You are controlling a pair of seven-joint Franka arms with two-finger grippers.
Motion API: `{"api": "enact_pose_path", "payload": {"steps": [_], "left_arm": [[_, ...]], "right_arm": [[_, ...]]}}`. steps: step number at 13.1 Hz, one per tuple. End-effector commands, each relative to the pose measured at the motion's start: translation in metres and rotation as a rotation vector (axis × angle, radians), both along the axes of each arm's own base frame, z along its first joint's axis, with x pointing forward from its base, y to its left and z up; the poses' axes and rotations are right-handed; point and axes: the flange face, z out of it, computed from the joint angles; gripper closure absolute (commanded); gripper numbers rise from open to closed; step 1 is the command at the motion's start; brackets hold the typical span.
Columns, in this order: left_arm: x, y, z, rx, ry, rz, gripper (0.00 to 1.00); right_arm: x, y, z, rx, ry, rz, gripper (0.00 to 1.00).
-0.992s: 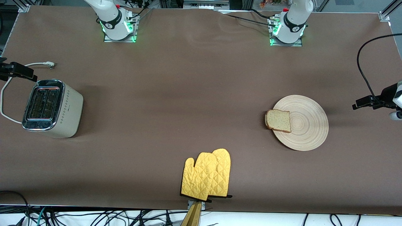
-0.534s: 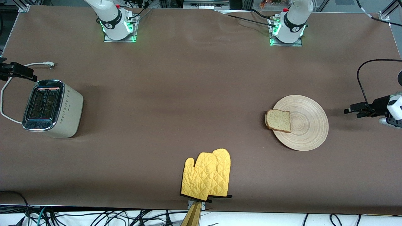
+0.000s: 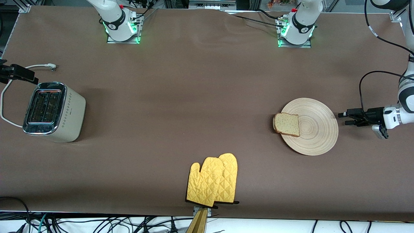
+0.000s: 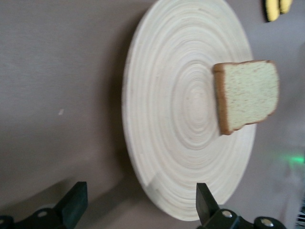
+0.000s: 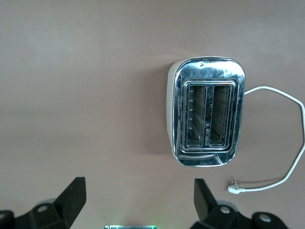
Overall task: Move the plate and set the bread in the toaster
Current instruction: 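Lower the left gripper beside the wooden plate's rim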
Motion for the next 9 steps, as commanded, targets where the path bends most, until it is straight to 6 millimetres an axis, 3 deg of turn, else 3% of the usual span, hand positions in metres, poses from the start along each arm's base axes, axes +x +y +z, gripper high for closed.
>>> {"api": "enact_pose_path", "payload": {"steps": [1,3,9], "left_arm": [[0.005,0.015,0.0,-0.102,-0.016,-0.006,0.0],[0.008,0.019,0.001,-0.17,-0.006,-0.026,0.0],[0.016,0.03,-0.03,-0.303,-0.025,-0.038,0.0]], "right_arm": [[0.001,0.001,0.005,0.008,-0.008,0.003,0.0],[0.001,0.0,0.004,0.008,-0.007,0.002,0.0],[0.001,-0.002,0.004,0.008,-0.007,-0.001,0.0]]}}
